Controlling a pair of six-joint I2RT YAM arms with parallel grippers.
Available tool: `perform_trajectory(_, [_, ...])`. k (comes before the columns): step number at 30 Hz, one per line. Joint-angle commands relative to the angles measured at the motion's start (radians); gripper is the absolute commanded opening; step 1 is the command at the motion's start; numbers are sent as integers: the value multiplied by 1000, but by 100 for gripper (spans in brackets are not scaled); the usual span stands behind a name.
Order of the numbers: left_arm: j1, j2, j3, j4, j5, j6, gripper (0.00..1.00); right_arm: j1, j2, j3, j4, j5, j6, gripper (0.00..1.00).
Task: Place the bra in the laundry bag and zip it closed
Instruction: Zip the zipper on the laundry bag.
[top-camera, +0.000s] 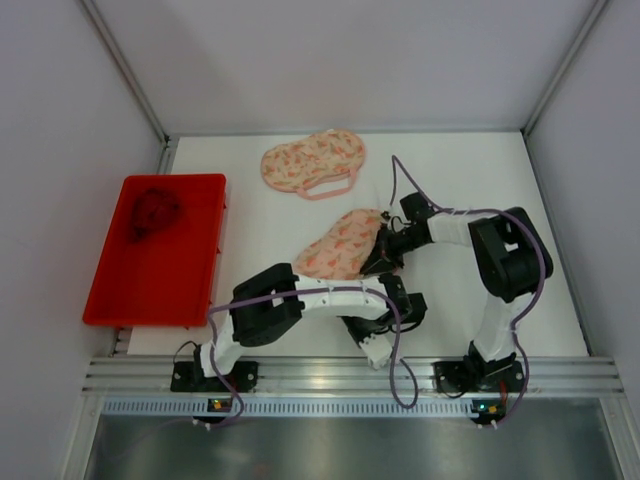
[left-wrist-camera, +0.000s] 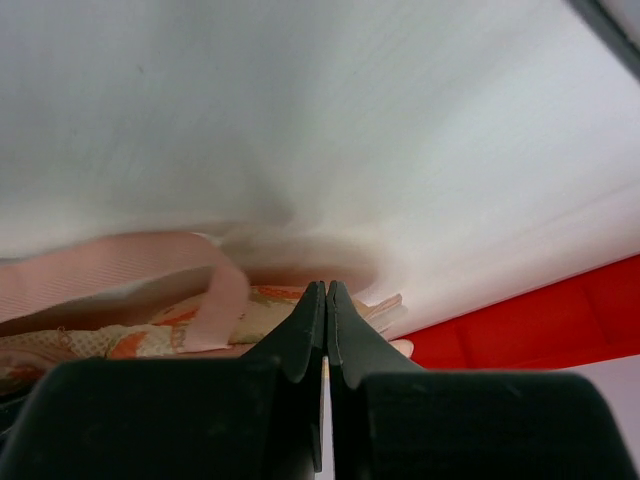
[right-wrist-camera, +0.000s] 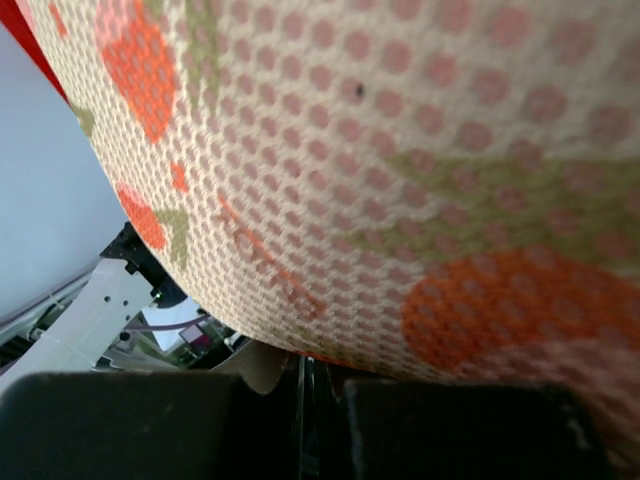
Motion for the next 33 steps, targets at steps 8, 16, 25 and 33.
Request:
perform_trajectory(8, [-2,-26,60,64,-2,-117,0,-36,14,179,-165,-32,-157,19])
perform_trajectory(16, [36,90,253,82,-19,-181,0,-74,-77,230,-479,0,-370,67])
perform_trajectory(25, [44,112,305,136,-40,-192,0,-45,-88,72,-358,-122,-311,72])
perform_trajectory(33, [39,63,307,154,17,-241,0,-22,-25,86,-340,-148,-303,37])
